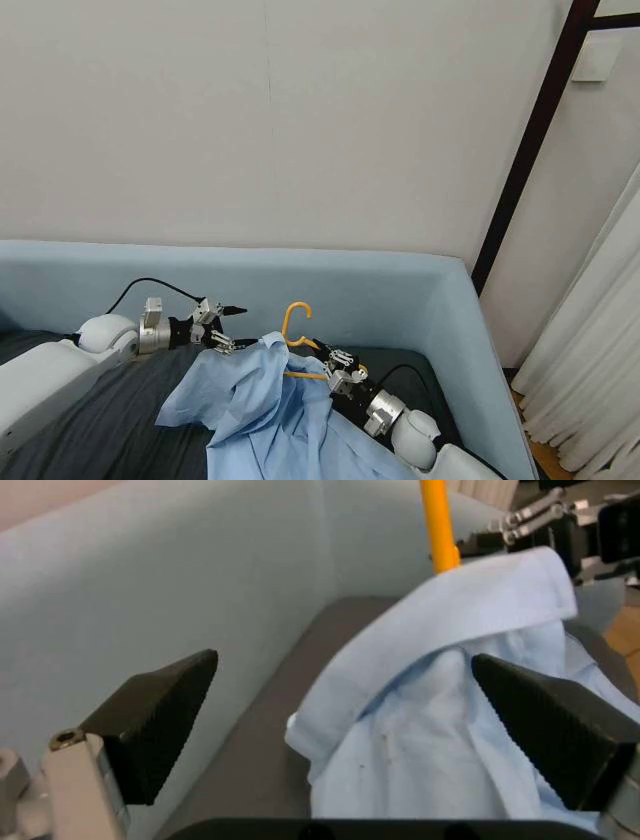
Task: Pick up the clothes from the sofa and hang them on the clothes hanger.
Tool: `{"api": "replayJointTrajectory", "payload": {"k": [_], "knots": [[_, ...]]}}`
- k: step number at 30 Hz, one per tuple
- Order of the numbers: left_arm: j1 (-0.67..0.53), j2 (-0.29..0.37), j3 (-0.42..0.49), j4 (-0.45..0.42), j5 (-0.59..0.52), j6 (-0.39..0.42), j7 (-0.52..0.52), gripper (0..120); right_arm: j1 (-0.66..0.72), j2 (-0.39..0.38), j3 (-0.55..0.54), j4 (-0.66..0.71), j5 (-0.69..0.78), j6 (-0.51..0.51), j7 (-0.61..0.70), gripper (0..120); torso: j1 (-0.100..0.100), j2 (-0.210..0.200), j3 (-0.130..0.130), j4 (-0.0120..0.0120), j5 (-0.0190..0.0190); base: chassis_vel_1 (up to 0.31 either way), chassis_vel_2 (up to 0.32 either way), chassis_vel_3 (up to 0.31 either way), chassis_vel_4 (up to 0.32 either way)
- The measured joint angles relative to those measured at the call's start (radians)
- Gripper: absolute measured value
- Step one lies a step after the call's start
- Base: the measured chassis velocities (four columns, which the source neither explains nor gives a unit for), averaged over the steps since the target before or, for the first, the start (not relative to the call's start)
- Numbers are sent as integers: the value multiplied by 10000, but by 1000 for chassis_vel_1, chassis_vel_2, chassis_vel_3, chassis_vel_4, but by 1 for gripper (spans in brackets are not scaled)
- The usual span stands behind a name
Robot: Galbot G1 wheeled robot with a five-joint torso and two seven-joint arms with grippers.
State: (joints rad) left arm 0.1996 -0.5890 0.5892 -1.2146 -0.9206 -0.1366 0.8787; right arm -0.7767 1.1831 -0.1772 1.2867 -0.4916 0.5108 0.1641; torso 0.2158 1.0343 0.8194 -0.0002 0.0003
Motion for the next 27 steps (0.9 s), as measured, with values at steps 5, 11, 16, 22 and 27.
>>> {"api": "replayJointTrajectory", "payload": {"k": [5, 11, 16, 22, 27], "knots": [[-188, -112, 481, 40, 127, -3, 462, 90, 45, 2, 14, -22, -11, 31, 12, 5, 0, 0, -1, 2, -1, 0, 0, 0, 0], [-248, -263, 682, 284, 329, -85, 698, 75, 56, 9, 41, -63, -31, 99, 31, 5, 0, 0, -1, 4, -1, 0, 0, 0, 0], [-339, -483, 750, 434, 366, -120, 810, 56, 67, 11, 43, -76, -55, 121, 53, 5, 0, 0, -1, 0, -1, 0, 0, 0, 0], [-441, -627, 895, 542, 478, -192, 958, 33, 69, -4, 84, -111, -110, 168, 77, 5, 0, 1, -1, 1, -1, 0, 0, 0, 0], [-476, -631, 994, 552, 516, -269, 1068, 17, 81, 2, 100, -149, -149, 235, 105, 5, 0, 0, -1, 2, -1, 0, 0, 0, 0]]}}
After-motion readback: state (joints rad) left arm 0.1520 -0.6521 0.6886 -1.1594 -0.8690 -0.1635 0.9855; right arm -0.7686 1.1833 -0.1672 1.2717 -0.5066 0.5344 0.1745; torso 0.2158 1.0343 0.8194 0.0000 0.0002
